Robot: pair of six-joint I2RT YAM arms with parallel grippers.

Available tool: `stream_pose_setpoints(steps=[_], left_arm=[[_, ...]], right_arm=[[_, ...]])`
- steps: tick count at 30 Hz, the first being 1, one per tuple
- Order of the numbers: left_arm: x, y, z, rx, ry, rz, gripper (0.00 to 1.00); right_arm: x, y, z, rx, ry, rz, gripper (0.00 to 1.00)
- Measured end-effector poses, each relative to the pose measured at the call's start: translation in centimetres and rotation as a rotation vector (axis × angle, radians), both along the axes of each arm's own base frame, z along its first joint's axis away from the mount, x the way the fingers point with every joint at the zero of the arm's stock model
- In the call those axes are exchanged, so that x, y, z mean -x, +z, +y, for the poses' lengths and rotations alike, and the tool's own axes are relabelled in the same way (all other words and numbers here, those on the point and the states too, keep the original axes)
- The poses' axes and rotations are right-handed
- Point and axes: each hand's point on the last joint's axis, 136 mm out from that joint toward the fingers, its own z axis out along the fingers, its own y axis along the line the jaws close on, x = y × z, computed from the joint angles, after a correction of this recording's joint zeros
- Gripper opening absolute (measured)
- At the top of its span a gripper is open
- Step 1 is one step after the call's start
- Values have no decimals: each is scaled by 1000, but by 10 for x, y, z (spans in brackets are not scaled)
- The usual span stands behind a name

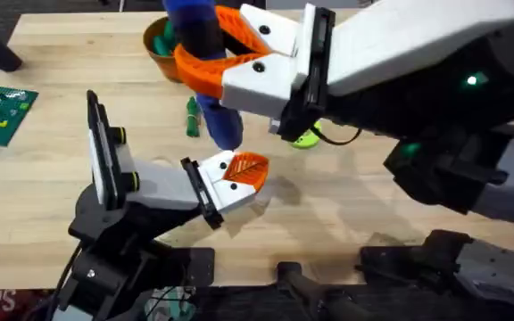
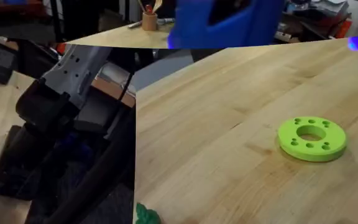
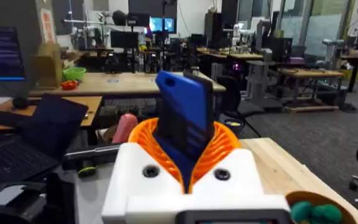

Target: Pick up the gripper from the table and insert it into the empty holder that is missing its gripper. Then pick up a screw, insert it into the mounting hole, and use the screwdriver to tighten it. Finally, clean up the table by picking up the vegetable and placing it into the bucket.

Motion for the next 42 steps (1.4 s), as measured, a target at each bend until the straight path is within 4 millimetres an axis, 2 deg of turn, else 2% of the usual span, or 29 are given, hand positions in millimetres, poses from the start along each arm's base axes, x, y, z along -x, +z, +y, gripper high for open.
stream_pose_setpoints(steps=[11, 31, 42], left_arm=[[0, 0, 0, 0, 0, 0, 12], [0, 0, 0, 0, 0, 0, 12], [0, 0, 0, 0, 0, 0, 12]], right_arm=[[21, 6, 9, -19, 61, -18, 31], [21, 6, 9, -21, 61, -20, 31], [17, -2, 15, -13, 61, -12, 31]])
